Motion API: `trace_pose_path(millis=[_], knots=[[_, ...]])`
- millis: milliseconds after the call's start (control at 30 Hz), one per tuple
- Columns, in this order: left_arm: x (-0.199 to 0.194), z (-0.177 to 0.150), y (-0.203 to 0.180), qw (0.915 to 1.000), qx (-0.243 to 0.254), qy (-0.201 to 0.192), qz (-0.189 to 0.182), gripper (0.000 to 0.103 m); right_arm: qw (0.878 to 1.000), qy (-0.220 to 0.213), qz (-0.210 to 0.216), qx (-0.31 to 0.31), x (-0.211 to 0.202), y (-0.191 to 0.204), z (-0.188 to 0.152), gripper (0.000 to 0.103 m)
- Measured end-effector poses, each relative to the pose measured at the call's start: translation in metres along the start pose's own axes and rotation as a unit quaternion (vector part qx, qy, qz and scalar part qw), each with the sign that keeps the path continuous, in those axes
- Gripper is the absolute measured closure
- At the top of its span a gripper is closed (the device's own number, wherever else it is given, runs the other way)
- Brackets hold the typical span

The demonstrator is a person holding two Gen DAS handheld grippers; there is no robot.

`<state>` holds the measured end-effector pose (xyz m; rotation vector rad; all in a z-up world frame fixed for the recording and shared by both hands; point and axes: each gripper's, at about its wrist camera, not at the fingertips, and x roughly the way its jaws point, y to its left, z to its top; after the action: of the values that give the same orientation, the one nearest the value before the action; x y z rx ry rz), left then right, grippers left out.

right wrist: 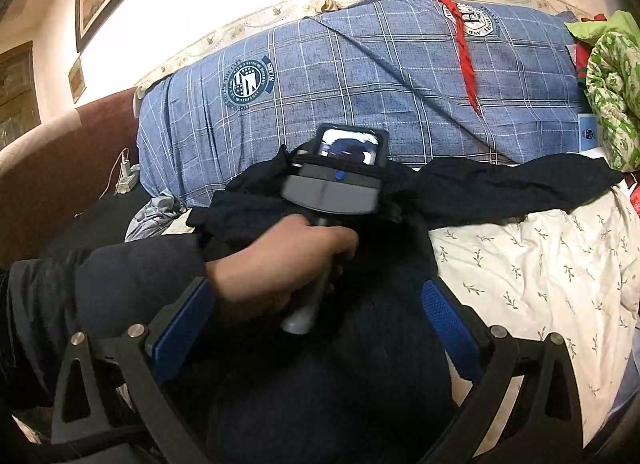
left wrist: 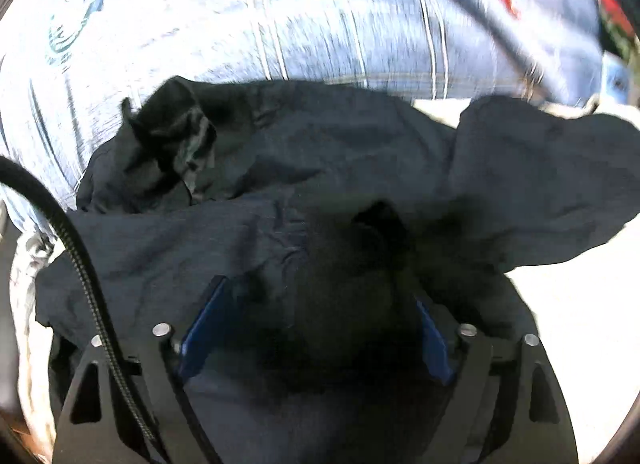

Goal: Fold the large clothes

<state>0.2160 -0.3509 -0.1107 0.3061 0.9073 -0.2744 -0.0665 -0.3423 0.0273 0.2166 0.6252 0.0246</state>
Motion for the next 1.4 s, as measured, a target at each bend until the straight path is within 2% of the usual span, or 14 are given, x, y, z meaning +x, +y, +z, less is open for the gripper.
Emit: trace_pose_path(millis=[133, 333, 467, 667, 733, 867, 967, 1067, 1167, 1233, 1300, 1400], knots=[[-0.042, -0.002, 0.017, 0.9991, -0.02, -0.03, -0.021, 0.016, 1.0, -0.002, -0.002, -0.018, 0.0, 0.008, -0.001, 0.0], [-0.107, -0.006, 0.054, 0.997, -0.011, -0.077, 0.009, 0.015, 0.999, -0.007, -0.013, -0.046, 0.0, 0.018, -0.003, 0.0], [-0.133, -0.035, 0.095, 0.9958, -0.03, -0.084, -0.019, 0.015, 0.999, -0.011, -0.025, -0.027, 0.0, 0.01, -0.001, 0.0], [-0.137, -0.075, 0.127, 0.9949, -0.066, -0.061, -0.046, 0.016, 0.998, 0.0, -0.067, 0.005, 0.006, -0.004, -0.001, 0.0], [-0.14, -0.084, 0.13, 0.995, -0.065, -0.065, -0.039, 0.016, 0.997, 0.016, -0.076, 0.013, 0.012, -0.009, -0.003, 0.0], [-0.147, -0.095, 0.124, 0.9952, -0.05, -0.084, 0.007, 0.016, 0.993, 0.052, -0.087, 0.058, 0.028, -0.029, 0.001, 0.0], [-0.153, -0.1, 0.119, 0.9953, -0.041, -0.088, 0.001, 0.016, 0.992, 0.071, -0.074, 0.071, 0.042, -0.038, 0.017, 0.0], [-0.161, -0.107, 0.118, 0.9952, -0.027, -0.094, 0.002, 0.015, 0.992, 0.052, -0.094, 0.059, 0.041, -0.046, 0.043, 0.0], [-0.16, -0.108, 0.122, 0.9954, -0.026, -0.092, 0.005, 0.015, 0.99, 0.044, -0.117, 0.057, 0.041, -0.072, 0.068, 0.0], [-0.157, -0.106, 0.126, 0.9953, -0.033, -0.091, 0.002, 0.015, 0.988, 0.044, -0.116, 0.091, 0.041, -0.105, 0.078, 0.0], [-0.154, -0.102, 0.127, 0.9955, -0.038, -0.087, 0.002, 0.015, 0.986, 0.042, -0.13, 0.1, 0.038, -0.128, 0.083, 0.0], [-0.156, -0.094, 0.117, 0.9953, -0.037, -0.088, -0.016, 0.015, 0.983, 0.027, -0.137, 0.118, 0.031, -0.172, 0.082, 0.0]])
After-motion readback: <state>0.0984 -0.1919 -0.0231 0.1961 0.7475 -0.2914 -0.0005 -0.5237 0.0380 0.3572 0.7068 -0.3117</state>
